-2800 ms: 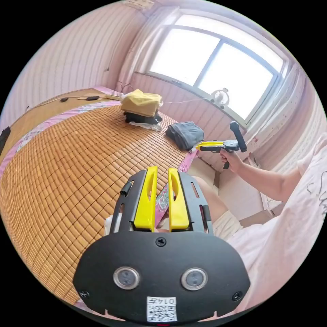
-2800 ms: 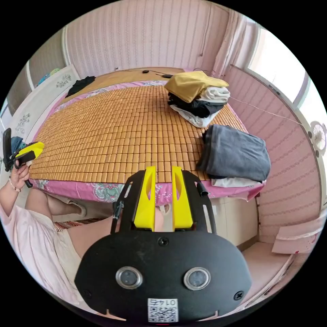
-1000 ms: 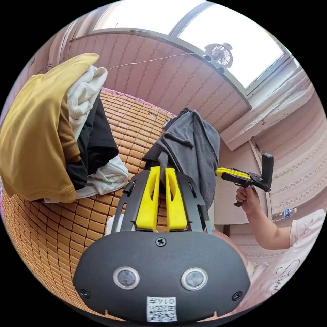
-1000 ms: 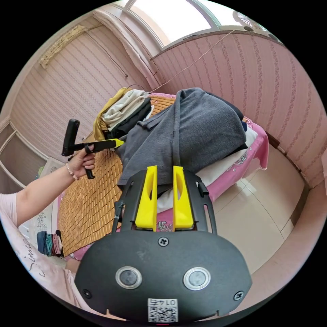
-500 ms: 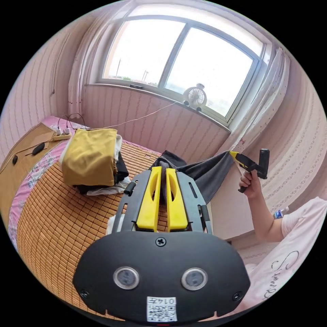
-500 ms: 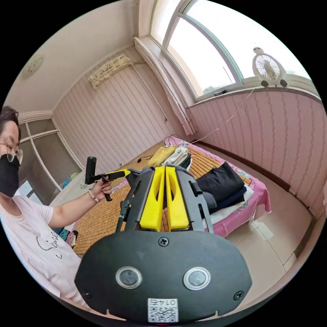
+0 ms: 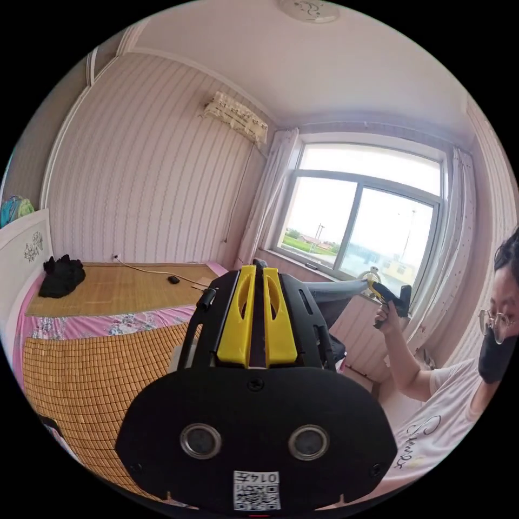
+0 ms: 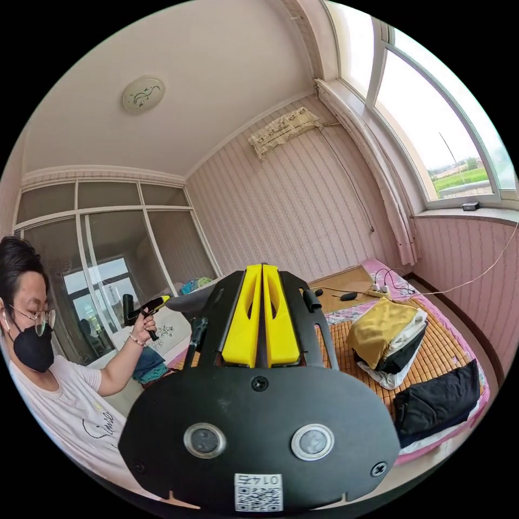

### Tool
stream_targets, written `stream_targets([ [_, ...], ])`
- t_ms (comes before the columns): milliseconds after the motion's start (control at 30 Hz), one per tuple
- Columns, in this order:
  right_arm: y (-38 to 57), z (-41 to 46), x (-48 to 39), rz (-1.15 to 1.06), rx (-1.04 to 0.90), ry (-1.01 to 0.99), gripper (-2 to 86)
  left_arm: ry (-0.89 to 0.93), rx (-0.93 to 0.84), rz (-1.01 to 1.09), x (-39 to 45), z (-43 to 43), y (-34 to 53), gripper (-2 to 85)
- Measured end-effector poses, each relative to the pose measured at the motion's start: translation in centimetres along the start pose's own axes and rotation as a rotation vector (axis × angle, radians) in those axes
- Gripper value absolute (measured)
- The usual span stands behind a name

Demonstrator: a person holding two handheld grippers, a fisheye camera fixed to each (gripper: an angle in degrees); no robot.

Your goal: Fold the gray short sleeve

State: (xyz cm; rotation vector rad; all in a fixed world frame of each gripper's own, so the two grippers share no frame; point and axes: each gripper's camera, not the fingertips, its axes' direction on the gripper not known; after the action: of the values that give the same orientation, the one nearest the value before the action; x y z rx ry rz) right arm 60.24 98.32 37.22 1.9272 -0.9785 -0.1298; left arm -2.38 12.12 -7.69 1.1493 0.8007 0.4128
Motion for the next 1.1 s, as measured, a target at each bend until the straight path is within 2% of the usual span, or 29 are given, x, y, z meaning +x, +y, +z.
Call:
stream_targets([
  [133,-0.6,1.1,-7.4,-0.09,0.044,-0.069,-0.4,-0.078,0.119,0.121,2.1,-12.1,-2.0,-0.4],
  [267,-1.6,-0.4,-12.3,-0.155,0.122,-0.165,-0.4,-0.037,0.314,0.189,3.6,-22.6,-3.4,-0.5],
  [367,-1.8,0.9,-15.1,-0.21,0.094,-0.157,-0.4,-0.037,0.343,0.215,3.6,-27.2,-4.9,-0.5],
  [467,-1.5,2.7,-15.8,-0.218,0.076,-0.232,-0.4,-0.081,0.34,0.231,2.7,-30.5,-6.4,-0.6],
  [567,-1.8,5.9,-15.4,-0.222,0.047,-0.235,-0.4,-0.134,0.327,0.202,0.2,-32.2,-8.0,-0.5],
  [633,-2.2,11.6,-13.4,-0.203,-0.056,-0.181,-0.4,-0.161,0.287,0.142,-2.4,-31.8,-8.9,-0.5],
  [833,0.9,32.8,-4.9,-0.064,-0.439,0.03,-0.5,-0.328,-0.029,-0.141,-14.6,-24.1,-9.6,-0.4],
  [933,0.6,38.8,-2.3,0.016,-0.452,0.02,-0.4,-0.335,-0.04,-0.23,-18.6,-22.5,-10.1,-0.5],
  [1000,-1.2,40.3,-1.4,0.062,-0.396,-0.041,-0.4,-0.363,-0.014,-0.214,-19.2,-22.8,-11.3,-0.5],
  [1100,-4.2,40.4,-1.4,0.004,-0.269,-0.082,-0.4,-0.364,0.06,-0.119,-19.1,-24.3,-13.0,-0.5],
])
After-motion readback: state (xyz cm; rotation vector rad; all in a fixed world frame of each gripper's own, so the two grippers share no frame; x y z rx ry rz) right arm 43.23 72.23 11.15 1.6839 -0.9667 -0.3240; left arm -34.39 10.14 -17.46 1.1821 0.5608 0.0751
